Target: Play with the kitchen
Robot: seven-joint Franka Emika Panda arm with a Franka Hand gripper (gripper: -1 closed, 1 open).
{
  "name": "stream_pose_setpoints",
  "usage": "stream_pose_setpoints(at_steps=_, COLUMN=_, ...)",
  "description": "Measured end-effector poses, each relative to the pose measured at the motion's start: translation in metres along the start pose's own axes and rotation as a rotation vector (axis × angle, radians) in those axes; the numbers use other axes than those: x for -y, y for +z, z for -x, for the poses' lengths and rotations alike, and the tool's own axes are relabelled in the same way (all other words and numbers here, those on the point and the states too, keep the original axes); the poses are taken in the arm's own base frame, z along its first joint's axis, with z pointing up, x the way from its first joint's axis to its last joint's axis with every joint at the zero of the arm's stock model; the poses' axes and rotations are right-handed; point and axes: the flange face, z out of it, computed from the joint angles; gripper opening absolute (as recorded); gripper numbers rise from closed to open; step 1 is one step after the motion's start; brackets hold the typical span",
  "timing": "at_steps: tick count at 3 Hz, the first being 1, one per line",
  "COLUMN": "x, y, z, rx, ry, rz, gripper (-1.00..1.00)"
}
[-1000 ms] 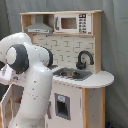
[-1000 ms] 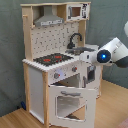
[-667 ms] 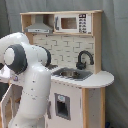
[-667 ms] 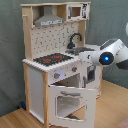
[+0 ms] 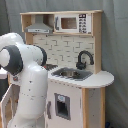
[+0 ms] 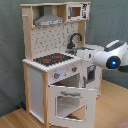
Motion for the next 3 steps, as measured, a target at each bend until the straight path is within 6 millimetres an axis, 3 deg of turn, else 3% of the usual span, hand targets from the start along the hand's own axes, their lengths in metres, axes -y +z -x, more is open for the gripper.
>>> stream_pose_setpoints(at_steps=3, x=-0.008, y=-0.034, z=-0.023, rx=-0.183, ry=0.164, rz=0.282, gripper=1.0)
